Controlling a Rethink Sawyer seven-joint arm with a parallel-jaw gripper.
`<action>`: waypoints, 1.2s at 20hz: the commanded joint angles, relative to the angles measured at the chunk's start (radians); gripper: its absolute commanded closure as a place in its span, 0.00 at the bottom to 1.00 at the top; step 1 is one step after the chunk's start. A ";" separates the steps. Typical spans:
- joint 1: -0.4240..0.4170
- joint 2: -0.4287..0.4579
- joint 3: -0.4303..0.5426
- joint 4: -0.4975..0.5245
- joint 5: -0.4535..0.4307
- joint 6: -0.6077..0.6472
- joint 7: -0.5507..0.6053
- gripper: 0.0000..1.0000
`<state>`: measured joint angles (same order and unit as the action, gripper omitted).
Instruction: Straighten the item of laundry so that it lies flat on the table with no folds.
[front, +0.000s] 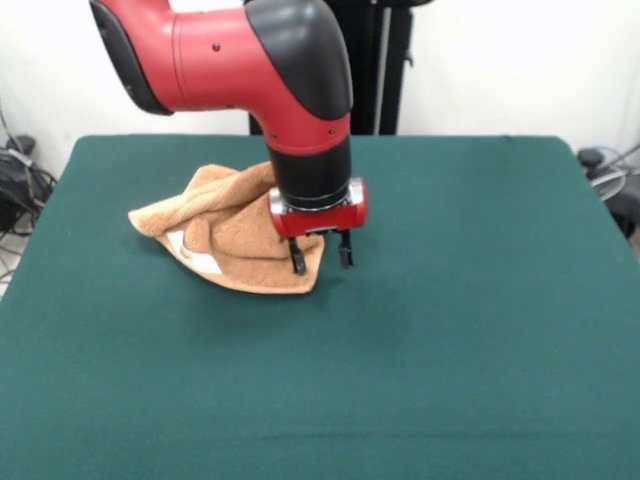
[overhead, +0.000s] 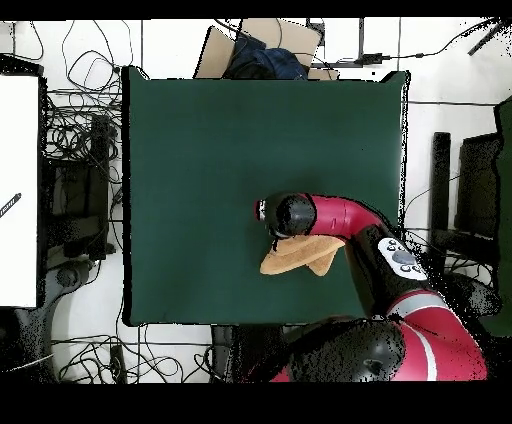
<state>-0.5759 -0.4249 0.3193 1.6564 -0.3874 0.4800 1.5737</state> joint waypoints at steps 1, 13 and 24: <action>0.024 -0.010 -0.047 -0.041 -0.039 -0.008 0.075 0.00; 0.031 0.064 -0.066 -0.081 -0.042 -0.043 0.078 0.00; 0.022 0.091 -0.059 -0.087 -0.036 -0.076 0.091 0.00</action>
<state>-0.5666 -0.4059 0.2882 1.6325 -0.3870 0.4804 1.5737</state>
